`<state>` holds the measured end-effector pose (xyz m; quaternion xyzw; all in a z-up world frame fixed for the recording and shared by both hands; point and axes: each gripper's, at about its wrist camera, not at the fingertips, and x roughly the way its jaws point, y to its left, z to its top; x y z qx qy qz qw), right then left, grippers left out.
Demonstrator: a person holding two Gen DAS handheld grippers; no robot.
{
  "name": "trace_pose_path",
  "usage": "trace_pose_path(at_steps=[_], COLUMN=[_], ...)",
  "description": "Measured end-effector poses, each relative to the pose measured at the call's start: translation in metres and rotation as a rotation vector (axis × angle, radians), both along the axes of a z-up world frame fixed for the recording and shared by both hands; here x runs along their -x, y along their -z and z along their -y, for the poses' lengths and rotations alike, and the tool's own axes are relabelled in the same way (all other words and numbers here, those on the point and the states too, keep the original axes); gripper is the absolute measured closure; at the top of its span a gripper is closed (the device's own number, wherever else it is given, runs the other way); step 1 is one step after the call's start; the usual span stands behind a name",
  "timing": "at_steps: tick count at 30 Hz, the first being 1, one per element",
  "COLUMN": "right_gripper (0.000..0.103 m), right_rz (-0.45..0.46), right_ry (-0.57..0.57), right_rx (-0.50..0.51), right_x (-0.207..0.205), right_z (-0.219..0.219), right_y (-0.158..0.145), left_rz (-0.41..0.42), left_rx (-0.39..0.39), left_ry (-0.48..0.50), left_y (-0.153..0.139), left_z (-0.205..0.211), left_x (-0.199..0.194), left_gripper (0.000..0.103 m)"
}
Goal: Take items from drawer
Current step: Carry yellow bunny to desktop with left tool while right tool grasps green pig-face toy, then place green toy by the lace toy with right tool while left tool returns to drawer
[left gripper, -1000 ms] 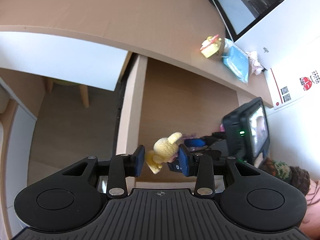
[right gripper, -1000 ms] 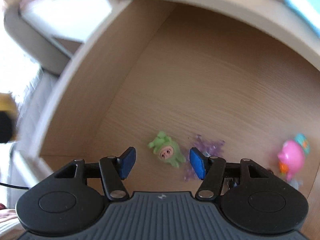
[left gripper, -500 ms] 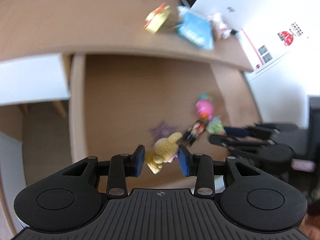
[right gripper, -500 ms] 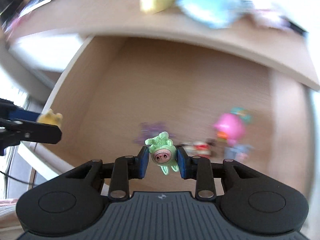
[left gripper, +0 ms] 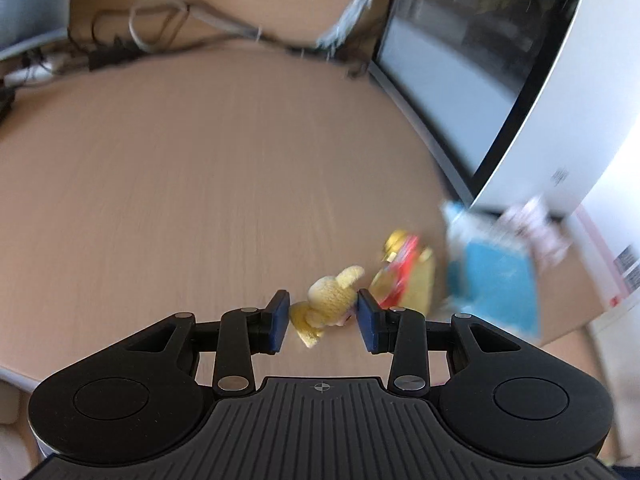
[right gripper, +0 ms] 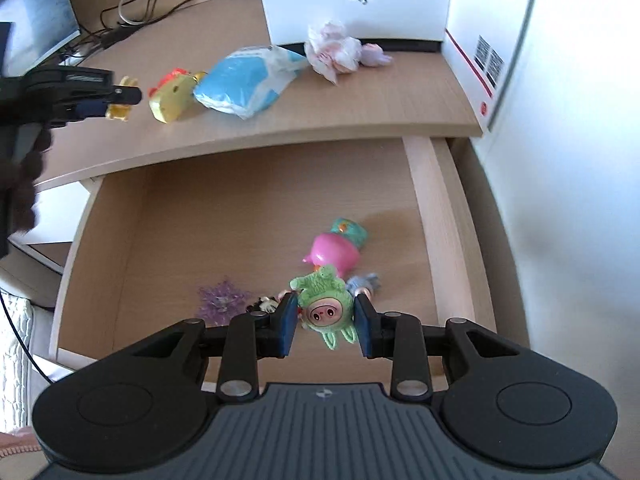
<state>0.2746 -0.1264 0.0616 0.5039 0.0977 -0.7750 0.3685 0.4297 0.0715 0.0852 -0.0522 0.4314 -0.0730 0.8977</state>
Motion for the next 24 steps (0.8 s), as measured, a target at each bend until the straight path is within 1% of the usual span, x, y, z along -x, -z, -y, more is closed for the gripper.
trace_pose_path(at_steps=[2,3,4,7,9,14,17,19,21,24], right_gripper=[0.073,0.073,0.073,0.073,0.073,0.073,0.073,0.073,0.073,0.073], right_rz=[-0.012,-0.016,-0.017,-0.021,-0.025,-0.029,-0.036,-0.056,-0.076,-0.115], right_ry=[0.002,0.006,0.02,0.038,0.038,0.034,0.02,0.025,0.034,0.078], right_rx=[-0.004,-0.006,-0.006,-0.005,0.001,0.005,0.011,0.024,0.042,0.072], right_x=[-0.003,-0.003,-0.002,0.001,0.004,0.016,0.026,0.036,0.05,0.077], right_z=[-0.003,-0.003,-0.003,-0.007,-0.006,0.003,0.012,0.021,0.029,0.04], right_y=[0.0,0.001,0.001,-0.001,-0.001,-0.002,-0.005,-0.01,-0.016,-0.028], left_rz=[0.047,0.043,0.043,0.057,0.073,0.074,0.059,0.035,-0.007,-0.069], left_rx=[-0.067,-0.088,-0.083,-0.032,-0.03,-0.039,-0.022,0.008,0.053,0.103], left_ry=[0.028,0.033,0.028,0.004,0.008,0.043,0.056,0.078,0.086,0.084], left_y=[0.002,0.003,0.002,-0.009,-0.02,-0.045,-0.05,-0.049,-0.044,-0.031], left_z=[0.008,0.01,0.009,0.002,0.001,0.01,0.013,0.012,0.009,0.006], left_x=[0.001,0.001,0.002,0.01,0.017,0.037,0.052,0.067,0.079,0.098], left_gripper=[0.062,0.062,0.062,0.062,0.062,0.062,0.062,0.062,0.062,0.062])
